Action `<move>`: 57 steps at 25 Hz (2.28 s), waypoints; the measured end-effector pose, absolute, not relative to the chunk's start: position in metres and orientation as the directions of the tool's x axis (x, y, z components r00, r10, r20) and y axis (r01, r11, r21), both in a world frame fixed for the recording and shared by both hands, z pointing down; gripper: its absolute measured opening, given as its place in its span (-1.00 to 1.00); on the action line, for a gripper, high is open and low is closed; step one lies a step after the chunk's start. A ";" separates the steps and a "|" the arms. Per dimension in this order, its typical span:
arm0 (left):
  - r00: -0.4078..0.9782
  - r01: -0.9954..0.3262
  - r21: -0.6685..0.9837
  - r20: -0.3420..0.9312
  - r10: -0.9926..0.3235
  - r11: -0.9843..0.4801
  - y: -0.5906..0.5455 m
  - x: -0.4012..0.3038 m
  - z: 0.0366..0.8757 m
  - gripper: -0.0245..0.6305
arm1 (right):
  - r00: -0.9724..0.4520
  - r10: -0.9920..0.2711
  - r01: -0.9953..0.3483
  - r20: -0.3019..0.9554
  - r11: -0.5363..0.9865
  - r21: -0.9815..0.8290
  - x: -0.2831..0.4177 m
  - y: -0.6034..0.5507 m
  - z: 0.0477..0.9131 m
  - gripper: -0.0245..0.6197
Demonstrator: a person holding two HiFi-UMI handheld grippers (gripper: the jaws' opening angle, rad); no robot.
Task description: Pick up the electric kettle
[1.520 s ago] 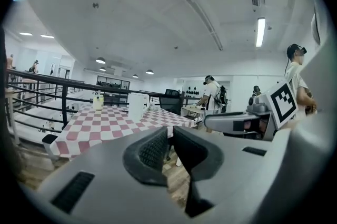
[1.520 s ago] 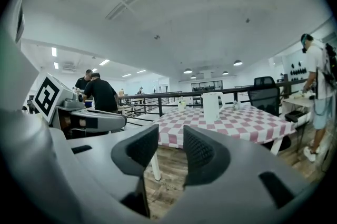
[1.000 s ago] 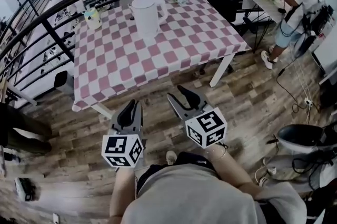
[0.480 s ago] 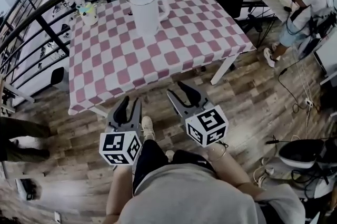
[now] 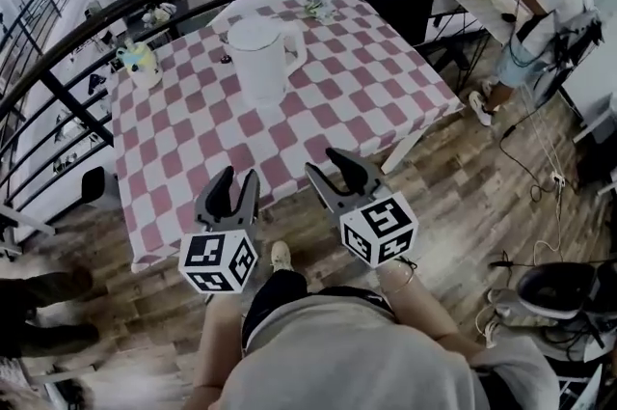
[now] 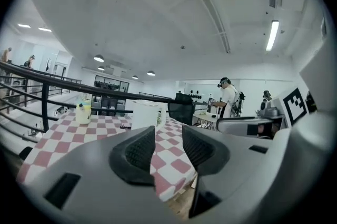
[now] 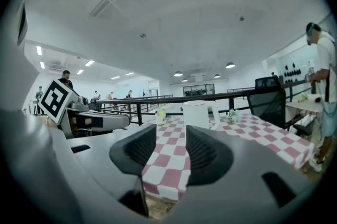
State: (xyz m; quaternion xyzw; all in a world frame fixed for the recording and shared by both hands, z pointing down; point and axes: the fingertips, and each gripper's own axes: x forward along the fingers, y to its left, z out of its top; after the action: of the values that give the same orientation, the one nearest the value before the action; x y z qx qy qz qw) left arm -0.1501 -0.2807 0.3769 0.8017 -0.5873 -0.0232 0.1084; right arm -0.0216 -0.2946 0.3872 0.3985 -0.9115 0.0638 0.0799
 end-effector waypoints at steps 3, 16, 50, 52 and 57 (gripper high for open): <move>0.336 -0.929 0.190 0.067 -0.939 -0.319 -0.315 -0.166 0.365 -0.44 | -0.651 -0.737 -0.753 0.184 0.657 -0.034 -0.039 -0.328 0.376 -0.38; 0.416 -0.892 0.225 0.068 -0.907 -0.392 -0.418 -0.223 0.378 -0.41 | -0.553 -0.808 -0.827 0.205 0.562 -0.014 -0.075 -0.433 0.384 -0.37; 0.465 -0.883 0.182 0.205 -0.861 -0.433 -0.554 -0.211 0.433 0.04 | -0.582 -0.728 -0.760 0.362 0.645 0.077 -0.033 -0.633 0.441 -0.13; 0.488 -0.870 0.180 0.198 -0.850 -0.458 -0.559 -0.209 0.432 0.08 | -0.589 -0.717 -0.744 0.373 0.661 0.098 -0.035 -0.638 0.444 -0.09; 0.558 -0.828 0.176 0.187 -0.808 -0.532 -0.568 -0.204 0.430 0.13 | -0.620 -0.684 -0.696 0.385 0.706 0.132 -0.042 -0.645 0.448 -0.06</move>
State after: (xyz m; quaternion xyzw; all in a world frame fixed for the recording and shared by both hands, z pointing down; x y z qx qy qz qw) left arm -0.2042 -0.5683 0.4302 0.8742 -0.4681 0.0412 0.1228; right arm -0.0420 -0.6447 0.4476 0.3834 -0.8998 0.0150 0.2076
